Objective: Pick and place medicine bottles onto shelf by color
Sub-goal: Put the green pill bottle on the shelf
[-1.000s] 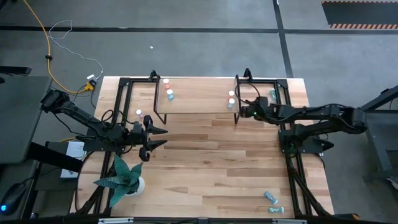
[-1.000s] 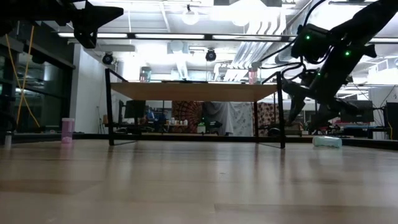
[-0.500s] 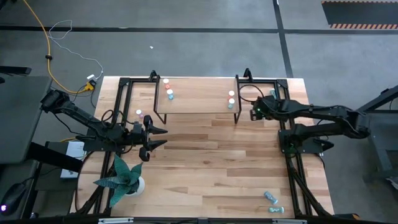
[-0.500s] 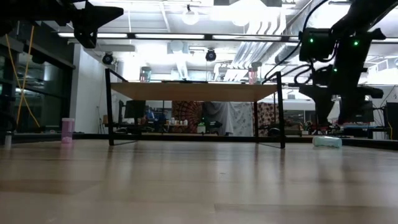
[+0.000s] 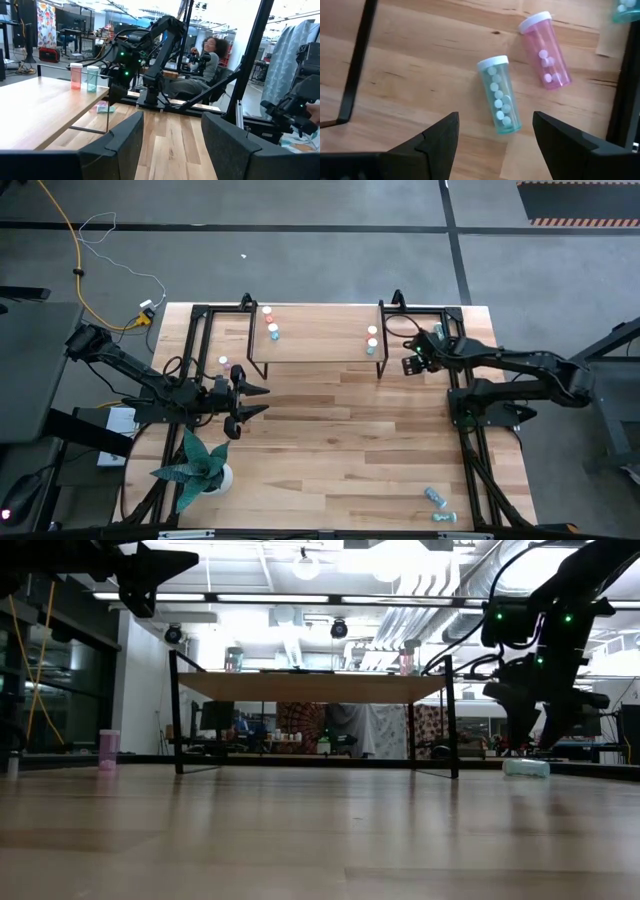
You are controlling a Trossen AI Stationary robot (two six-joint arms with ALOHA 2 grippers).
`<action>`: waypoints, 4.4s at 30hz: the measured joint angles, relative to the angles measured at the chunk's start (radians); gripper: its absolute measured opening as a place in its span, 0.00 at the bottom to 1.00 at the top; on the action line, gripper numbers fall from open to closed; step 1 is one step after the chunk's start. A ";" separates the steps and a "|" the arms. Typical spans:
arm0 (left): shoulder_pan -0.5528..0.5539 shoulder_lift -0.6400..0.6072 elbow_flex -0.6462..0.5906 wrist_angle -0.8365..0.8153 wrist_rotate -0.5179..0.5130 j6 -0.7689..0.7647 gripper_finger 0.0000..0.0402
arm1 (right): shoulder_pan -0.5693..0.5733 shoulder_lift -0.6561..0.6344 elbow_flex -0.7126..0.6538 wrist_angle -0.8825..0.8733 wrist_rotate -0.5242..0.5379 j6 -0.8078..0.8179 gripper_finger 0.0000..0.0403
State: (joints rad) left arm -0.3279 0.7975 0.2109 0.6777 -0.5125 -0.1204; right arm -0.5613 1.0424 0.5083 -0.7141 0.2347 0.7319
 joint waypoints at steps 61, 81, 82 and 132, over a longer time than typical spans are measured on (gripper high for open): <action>0.000 0.000 0.000 0.000 0.005 -0.007 0.47 | -0.050 0.222 0.001 0.086 -0.015 0.049 0.26; 0.000 0.000 0.000 0.000 0.005 -0.007 0.47 | -0.050 0.224 -0.001 0.088 -0.041 0.053 0.49; 0.000 0.000 0.000 0.000 0.005 -0.007 0.47 | -0.050 0.224 -0.001 0.088 -0.052 0.053 0.49; 0.000 0.000 0.000 0.000 0.005 -0.007 0.47 | 0.180 -0.158 -0.001 -0.026 0.017 0.091 0.20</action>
State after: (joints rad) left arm -0.3283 0.7975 0.2108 0.6773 -0.5079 -0.1275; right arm -0.3818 0.8843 0.5076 -0.7402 0.2516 0.8225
